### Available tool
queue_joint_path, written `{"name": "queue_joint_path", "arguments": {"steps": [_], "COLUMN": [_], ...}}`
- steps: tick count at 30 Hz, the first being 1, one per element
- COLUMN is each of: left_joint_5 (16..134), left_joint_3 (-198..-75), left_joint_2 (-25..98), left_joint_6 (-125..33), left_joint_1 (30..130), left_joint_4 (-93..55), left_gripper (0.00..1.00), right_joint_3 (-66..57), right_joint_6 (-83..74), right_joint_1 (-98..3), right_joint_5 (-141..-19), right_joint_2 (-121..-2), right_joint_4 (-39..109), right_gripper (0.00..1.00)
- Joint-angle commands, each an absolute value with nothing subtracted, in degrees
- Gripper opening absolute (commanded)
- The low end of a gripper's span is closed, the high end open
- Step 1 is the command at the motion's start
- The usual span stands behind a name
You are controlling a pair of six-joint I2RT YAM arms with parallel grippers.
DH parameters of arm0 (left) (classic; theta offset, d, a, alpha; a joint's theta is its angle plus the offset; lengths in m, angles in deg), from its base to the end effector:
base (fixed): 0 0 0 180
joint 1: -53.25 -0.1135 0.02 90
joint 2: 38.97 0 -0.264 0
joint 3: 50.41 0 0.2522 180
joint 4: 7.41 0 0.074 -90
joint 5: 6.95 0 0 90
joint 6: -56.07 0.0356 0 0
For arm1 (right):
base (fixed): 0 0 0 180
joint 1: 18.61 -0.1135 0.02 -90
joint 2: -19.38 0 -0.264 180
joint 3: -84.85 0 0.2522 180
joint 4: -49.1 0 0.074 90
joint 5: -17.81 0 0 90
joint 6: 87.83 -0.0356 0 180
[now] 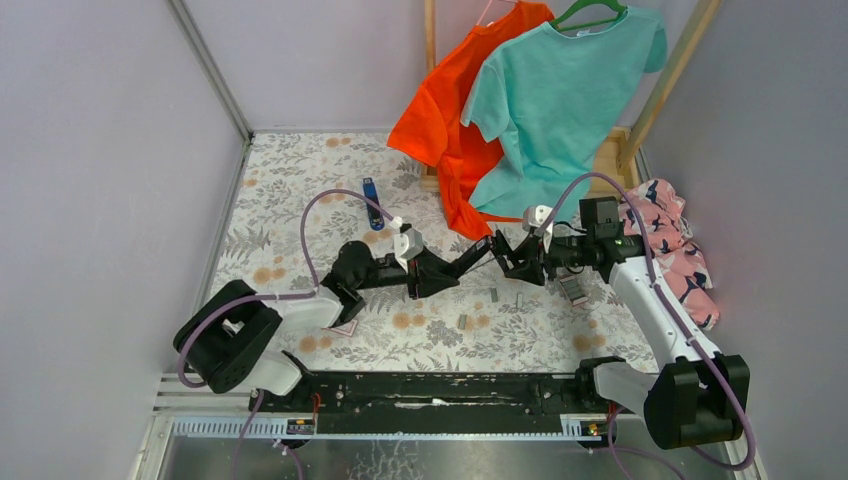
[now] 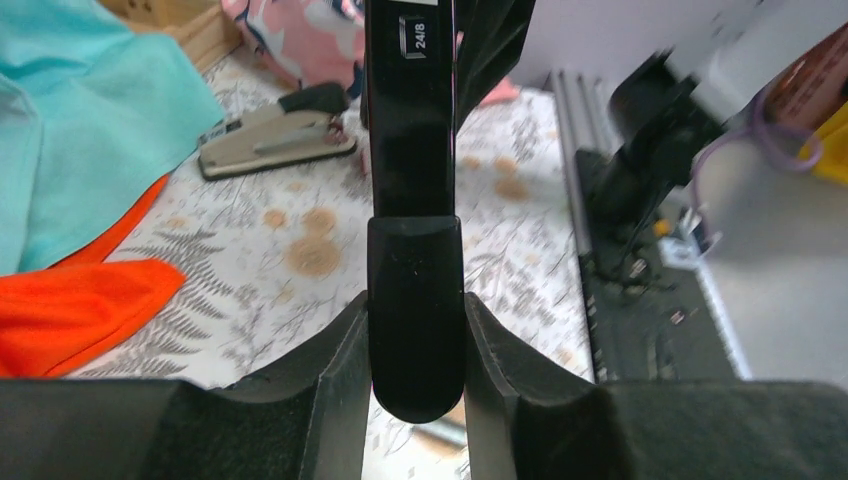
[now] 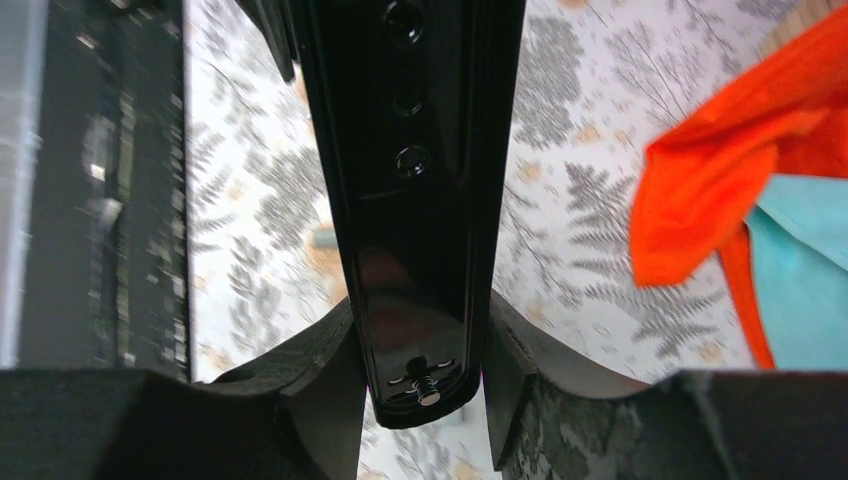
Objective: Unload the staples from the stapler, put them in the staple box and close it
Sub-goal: Unload the staple at the center of the board.
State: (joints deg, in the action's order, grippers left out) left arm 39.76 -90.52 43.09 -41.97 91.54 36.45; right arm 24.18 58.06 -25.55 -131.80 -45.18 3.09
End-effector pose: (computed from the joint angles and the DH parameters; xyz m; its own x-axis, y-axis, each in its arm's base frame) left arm 0.1975 -0.1871 0.2097 -0.1124 -0.0410 -0.9928 0.9829 0.1423 -0.1172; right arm 0.2122 0.0568 0.2644 0.0815 -0.4120 -0.9075 -0.9723 0.1674 -0.1633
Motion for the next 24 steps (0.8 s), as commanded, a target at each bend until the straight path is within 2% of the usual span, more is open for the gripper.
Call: {"name": "queue_joint_path", "arguments": {"steps": [1,7,14,24], "left_joint_5": [44.4,49.85,53.07,55.54], "left_joint_3": [-87.83,-86.71,-87.66,-87.93], "left_joint_2": [43.62,43.88,44.16,44.87], "left_joint_6": [-58.03,-65.74,-67.54,-69.87], "left_joint_1": [93.15,94.54,98.4,100.29], "left_joint_4": [61.63,68.48,68.15,69.88], "left_gripper": [0.0,0.0,0.0,0.0], "right_joint_3": [20.4,21.34,23.05,22.85], "right_joint_6": [44.13,36.35,28.83,28.06], "right_joint_1": [-25.1,-25.1,-25.1,-25.11], "right_joint_5": [-146.53,-153.57,-153.27,-151.63], "right_joint_2": [-45.26,-45.26,-43.2,-41.08], "right_joint_4": [4.39,9.27,16.16,15.79], "right_gripper": [0.03,0.16,0.33,0.71]}}
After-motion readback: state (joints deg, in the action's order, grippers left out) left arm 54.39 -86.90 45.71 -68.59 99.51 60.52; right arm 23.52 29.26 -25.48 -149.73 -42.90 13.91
